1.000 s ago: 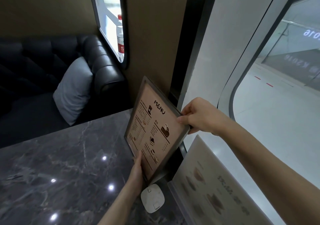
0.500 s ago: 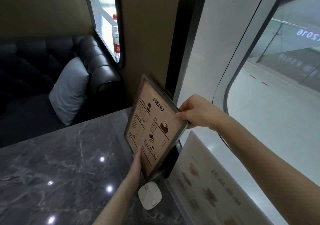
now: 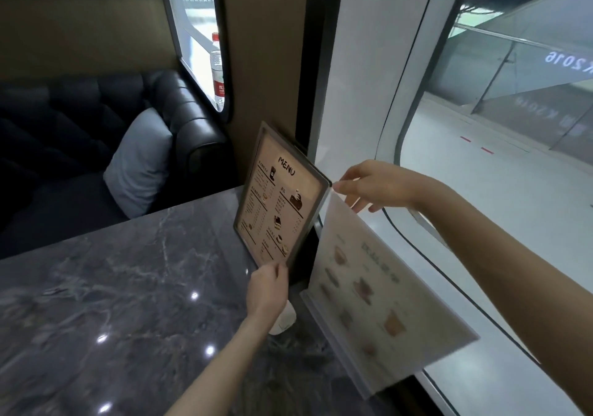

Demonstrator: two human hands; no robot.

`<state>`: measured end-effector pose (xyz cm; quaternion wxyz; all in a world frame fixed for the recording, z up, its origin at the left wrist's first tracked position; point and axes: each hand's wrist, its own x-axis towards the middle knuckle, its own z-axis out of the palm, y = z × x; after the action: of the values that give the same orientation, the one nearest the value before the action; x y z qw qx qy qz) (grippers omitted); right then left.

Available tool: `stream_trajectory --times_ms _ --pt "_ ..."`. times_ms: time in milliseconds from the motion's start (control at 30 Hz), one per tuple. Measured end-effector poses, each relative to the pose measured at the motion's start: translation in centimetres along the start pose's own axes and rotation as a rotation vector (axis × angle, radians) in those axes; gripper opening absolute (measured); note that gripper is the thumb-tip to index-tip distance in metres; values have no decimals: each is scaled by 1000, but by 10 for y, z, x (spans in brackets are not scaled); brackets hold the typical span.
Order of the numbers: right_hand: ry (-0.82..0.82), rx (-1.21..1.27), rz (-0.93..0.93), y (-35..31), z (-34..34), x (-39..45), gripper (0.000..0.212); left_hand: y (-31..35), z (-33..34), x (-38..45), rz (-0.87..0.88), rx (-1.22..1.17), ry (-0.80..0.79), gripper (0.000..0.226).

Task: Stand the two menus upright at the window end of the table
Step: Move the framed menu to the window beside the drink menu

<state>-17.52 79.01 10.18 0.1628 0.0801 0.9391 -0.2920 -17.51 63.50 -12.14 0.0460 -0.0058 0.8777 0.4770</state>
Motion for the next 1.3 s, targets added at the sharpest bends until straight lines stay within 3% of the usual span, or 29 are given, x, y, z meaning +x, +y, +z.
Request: stream_trajectory --times_ms 67,167,267,367,567,733,833,900,1233,1300 --pt "21 -13 -35 8 0 -14 41 6 6 -20 103 -6 38 40" --pt "111 -48 -108 21 10 -37 40 0 26 -46 202 9 -25 22" --pt "222 -63 -158 32 27 -54 41 -15 50 -67 208 137 -263 57" --pt "276 -34 -169 43 41 -61 40 -32 69 -81 272 465 -426 78" --pt "389 -110 -220 56 50 -60 37 -42 89 -98 255 665 -646 66" --pt "424 -148 -239 54 48 -55 40 -45 89 -99 238 659 -670 73" --pt "418 -139 -253 52 45 -54 40 -45 82 -102 240 626 -671 115" --pt "417 -134 -270 50 44 -54 39 -47 79 -105 258 625 -653 125" --pt "475 -84 -341 39 45 -42 38 -58 51 -98 249 712 -627 88" --pt "477 -79 -344 39 47 -39 37 -61 47 -99 249 716 -637 95"
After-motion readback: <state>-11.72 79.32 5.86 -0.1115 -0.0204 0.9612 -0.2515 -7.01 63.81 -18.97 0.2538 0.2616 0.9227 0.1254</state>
